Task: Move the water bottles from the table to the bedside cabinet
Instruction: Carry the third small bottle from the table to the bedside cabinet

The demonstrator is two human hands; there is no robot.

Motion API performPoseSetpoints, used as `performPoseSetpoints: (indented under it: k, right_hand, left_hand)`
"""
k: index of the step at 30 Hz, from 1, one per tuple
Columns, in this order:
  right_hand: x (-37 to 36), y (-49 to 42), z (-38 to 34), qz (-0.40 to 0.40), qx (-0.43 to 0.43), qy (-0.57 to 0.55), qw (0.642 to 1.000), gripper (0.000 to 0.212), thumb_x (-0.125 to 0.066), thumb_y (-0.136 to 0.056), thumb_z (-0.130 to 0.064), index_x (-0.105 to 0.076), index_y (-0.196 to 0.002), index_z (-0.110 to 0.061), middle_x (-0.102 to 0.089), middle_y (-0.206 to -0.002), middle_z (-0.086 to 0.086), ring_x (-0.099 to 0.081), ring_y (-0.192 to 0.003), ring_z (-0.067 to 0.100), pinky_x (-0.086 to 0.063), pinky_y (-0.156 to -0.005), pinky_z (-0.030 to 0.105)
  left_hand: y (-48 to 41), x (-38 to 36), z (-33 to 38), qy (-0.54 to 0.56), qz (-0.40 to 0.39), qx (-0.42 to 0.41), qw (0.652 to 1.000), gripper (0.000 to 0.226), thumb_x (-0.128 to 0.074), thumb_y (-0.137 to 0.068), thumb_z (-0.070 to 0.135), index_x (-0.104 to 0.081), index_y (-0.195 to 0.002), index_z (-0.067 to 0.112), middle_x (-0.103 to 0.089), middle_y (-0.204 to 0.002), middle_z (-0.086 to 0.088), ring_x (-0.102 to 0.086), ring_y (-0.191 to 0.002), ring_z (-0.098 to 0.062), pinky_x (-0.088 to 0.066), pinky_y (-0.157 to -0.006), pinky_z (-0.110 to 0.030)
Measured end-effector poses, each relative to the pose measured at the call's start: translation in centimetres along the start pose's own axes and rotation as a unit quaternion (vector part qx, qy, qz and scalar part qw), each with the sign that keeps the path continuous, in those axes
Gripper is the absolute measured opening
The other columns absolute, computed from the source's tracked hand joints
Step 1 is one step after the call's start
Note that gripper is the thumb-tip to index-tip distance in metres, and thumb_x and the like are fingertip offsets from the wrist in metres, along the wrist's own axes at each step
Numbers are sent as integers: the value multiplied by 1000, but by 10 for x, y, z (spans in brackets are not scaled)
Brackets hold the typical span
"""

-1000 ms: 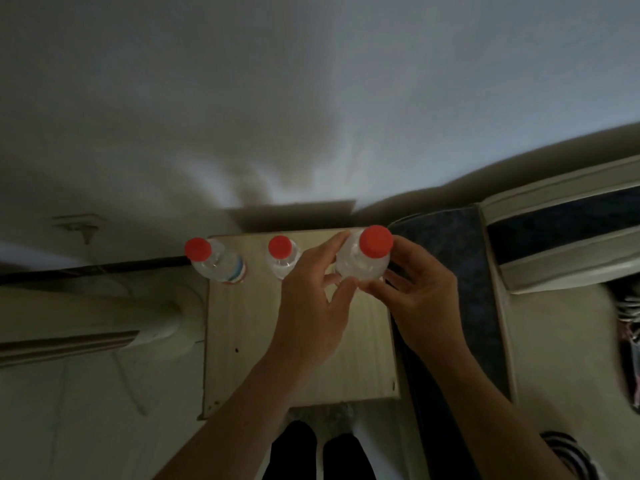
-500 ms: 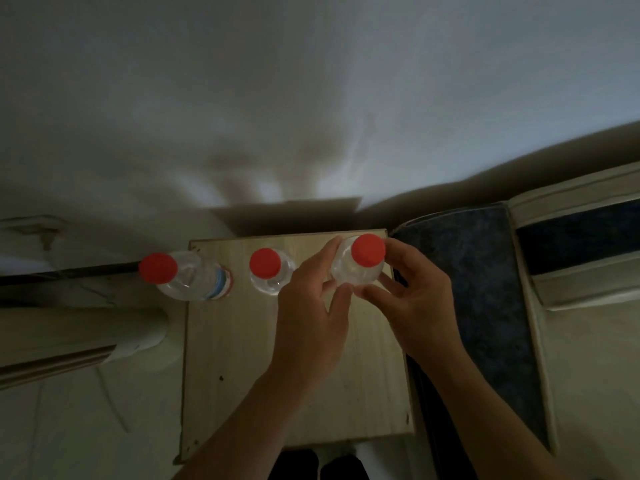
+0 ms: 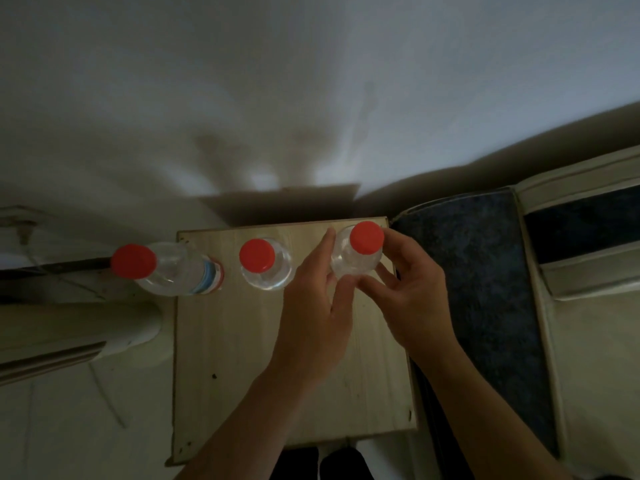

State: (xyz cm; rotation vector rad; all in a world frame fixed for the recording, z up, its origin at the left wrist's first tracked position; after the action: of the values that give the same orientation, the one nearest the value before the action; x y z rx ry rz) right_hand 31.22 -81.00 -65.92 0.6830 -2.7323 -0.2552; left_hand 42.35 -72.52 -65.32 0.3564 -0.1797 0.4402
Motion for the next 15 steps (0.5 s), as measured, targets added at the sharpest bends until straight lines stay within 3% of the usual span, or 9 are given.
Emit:
performPoseSetpoints:
  k: [4, 9, 12, 15]
  right_hand:
    - [3, 6, -5, 1, -14, 16, 1000, 71, -83, -78, -7, -53, -142, -14, -61, -139, -3, -56, -132, 5, -46, -113, 28]
    - [12, 18, -44, -4, -24, 26, 999, 81, -83, -71, -33, -47, -143, -29, -53, -144, -15, -49, -131, -6, -41, -104, 15]
    - [28, 29, -86, -3, -17, 7, 1000, 86, -78, -68, -41, -47, -146, -23, -53, -148, -9, -50, -135, 2, -44, -108, 22]
    - [43, 42, -134, 4, 1, -16, 1000, 81, -75, -72, -41, -48, -146, -21, -55, -146, -7, -51, -135, 3, -45, -115, 36]
  left_hand:
    - [7, 0, 9, -20, -22, 4, 1000, 67, -52, -99, 39, -17, -156, 36, -31, -158, 18, -33, -145, -5, -36, -118, -41]
    - [16, 18, 44, -43, -23, -30, 998, 72, -48, -96, 56, -12, -155, 42, -17, -150, 40, -23, -146, 5, -31, -120, -38]
    - [24, 32, 77, -44, -13, -31, 998, 76, -43, -87, 71, -12, -153, 48, -21, -160, 26, -29, -146, -2, -34, -118, -40]
    - [36, 50, 122, -37, 1, -40, 999, 78, -44, -84, 72, -19, -153, 44, -28, -160, 18, -39, -142, -7, -41, -112, -34]
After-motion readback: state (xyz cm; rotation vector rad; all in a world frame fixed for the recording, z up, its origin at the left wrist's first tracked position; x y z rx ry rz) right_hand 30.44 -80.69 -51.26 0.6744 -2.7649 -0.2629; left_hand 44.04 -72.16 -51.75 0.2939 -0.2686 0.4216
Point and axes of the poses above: each hand's wrist, its own y-axis away from the middle knuckle, its own x-axis out of the back of the hand, z = x × y, the point moved 9 cm from there along -y, towards the middle knuckle
